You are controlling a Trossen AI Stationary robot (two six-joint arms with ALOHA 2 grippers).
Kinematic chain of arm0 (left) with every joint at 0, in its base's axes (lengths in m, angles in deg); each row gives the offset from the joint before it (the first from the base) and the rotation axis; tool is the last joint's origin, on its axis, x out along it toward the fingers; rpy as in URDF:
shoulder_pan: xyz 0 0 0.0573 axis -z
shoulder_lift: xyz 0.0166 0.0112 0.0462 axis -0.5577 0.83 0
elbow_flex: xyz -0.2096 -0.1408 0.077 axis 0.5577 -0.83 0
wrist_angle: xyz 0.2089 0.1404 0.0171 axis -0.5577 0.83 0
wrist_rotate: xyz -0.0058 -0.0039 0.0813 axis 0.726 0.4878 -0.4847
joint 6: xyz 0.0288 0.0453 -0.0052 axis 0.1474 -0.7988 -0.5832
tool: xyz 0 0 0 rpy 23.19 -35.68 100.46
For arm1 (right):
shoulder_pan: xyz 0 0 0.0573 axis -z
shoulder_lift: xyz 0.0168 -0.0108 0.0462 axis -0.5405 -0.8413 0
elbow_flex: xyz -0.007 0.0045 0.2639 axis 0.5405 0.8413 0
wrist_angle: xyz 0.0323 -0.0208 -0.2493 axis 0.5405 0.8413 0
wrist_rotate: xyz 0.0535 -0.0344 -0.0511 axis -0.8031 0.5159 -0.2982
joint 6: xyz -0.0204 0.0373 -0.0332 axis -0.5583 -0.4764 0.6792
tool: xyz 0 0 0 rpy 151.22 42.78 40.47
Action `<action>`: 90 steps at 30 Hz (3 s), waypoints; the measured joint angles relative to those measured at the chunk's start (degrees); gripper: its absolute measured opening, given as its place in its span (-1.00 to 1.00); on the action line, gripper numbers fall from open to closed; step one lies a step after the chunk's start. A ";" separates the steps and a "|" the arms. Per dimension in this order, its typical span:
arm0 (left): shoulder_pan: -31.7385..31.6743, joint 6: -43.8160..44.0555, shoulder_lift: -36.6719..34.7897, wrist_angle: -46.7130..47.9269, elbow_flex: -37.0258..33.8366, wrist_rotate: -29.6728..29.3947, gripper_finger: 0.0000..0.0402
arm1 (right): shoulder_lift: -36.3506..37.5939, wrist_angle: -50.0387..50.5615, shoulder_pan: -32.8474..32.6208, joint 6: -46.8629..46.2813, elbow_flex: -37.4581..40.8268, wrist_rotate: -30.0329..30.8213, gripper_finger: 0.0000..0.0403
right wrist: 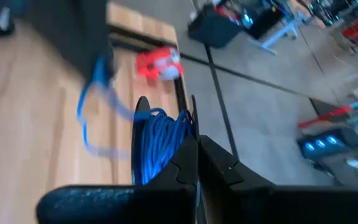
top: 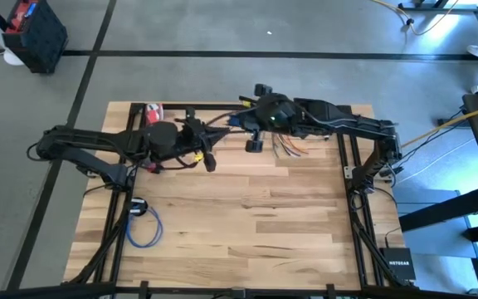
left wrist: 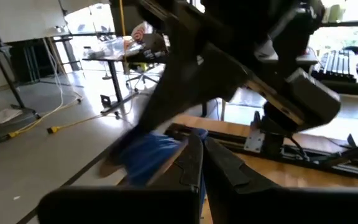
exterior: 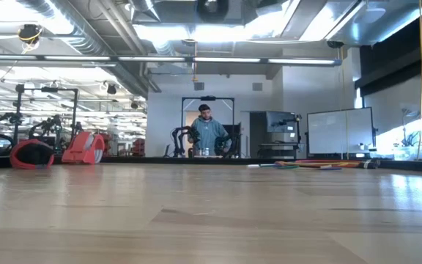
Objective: Coil cords
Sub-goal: Coil the blue cable wire on the black spool
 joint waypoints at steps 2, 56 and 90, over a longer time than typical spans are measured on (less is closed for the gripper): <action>0.02 -0.01 1.11 -1.09 0.01 0.08 -1.00 | -0.33 -3.19 0.46 -0.39 0.00 -2.87 -0.97; -5.66 -6.01 0.15 -0.06 -0.51 -3.54 -1.00 | 14.74 3.30 -5.59 -1.74 -1.75 -7.29 -0.97; 1.27 -7.90 7.21 -14.14 -0.19 -2.12 -1.00 | 1.67 -9.39 -1.76 3.37 -1.36 -1.95 -0.97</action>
